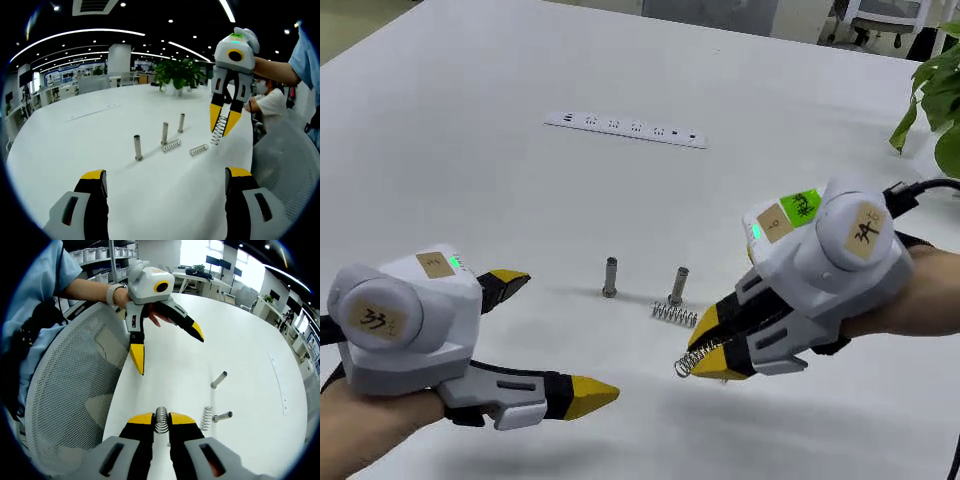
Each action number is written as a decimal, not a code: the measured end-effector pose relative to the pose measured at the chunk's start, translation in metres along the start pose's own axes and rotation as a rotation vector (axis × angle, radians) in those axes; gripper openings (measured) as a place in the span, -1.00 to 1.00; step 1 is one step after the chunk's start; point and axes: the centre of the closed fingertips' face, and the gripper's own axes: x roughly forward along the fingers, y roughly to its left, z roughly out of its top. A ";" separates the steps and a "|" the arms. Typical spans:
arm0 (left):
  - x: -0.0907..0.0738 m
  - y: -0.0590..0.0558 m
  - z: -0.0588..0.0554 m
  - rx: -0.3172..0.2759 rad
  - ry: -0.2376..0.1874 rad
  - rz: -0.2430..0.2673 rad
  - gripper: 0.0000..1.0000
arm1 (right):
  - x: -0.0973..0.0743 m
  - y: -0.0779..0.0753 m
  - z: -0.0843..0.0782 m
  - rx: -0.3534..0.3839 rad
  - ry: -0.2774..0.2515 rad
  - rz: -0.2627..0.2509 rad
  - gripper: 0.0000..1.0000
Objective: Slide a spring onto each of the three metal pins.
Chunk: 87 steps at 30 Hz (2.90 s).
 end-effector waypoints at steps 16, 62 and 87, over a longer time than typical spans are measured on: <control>0.001 -0.008 -0.004 0.030 0.015 -0.024 1.00 | 0.000 -0.067 0.016 -0.151 0.154 0.012 -0.76; 0.003 -0.018 -0.016 0.034 0.047 -0.086 1.00 | 0.048 -0.113 0.046 -0.434 0.419 0.108 -0.75; 0.003 -0.020 -0.020 0.023 0.062 -0.096 0.97 | 0.061 -0.114 0.041 -0.454 0.445 0.121 -0.75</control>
